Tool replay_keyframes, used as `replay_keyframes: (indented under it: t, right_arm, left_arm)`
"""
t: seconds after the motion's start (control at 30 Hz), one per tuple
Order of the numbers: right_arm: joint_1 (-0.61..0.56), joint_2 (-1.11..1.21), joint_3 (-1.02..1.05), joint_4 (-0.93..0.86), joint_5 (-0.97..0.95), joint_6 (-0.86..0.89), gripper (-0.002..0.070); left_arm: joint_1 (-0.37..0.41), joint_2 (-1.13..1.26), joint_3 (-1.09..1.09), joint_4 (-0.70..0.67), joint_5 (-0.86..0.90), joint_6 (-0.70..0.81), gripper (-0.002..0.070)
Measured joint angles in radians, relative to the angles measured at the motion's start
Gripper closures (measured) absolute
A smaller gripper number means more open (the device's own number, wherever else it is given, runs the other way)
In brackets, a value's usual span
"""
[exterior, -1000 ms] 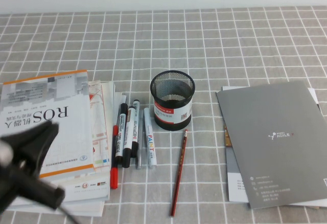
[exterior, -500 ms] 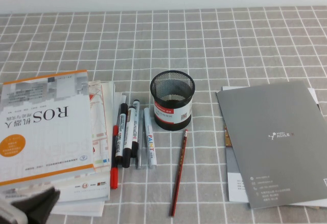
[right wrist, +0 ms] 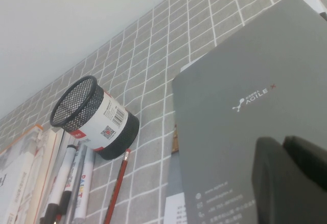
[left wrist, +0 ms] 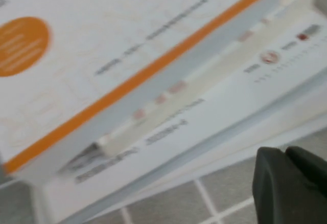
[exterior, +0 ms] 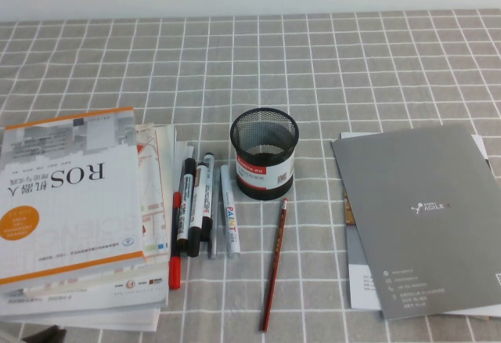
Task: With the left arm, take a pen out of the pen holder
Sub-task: 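Take a marker out of the pen holder and lay it on the table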
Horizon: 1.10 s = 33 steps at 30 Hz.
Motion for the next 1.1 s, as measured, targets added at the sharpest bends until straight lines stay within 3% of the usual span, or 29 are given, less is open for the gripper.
replay_keyframes:
  t: [0.27,0.6,0.87,1.1]
  right_arm:
    - [0.0,0.0,0.0,0.0,0.0,0.0,0.0689]
    - [0.0,0.0,0.0,0.0,0.0,0.0,0.0689]
    - [0.0,0.0,0.0,0.0,0.0,0.0,0.0689]
    - [0.0,0.0,0.0,0.0,0.0,0.0,0.0689]
  left_arm:
    - [0.21,-0.222,0.002,-0.05,0.014,0.002,0.0678]
    - [0.408,-0.51,0.002,-0.084,0.032,0.002,0.0678]
    - [0.441,-0.514,0.002,-0.233,0.149,0.002,0.0678]
    - [0.441,-0.514,0.004,-0.265,0.214,0.008,0.0678]
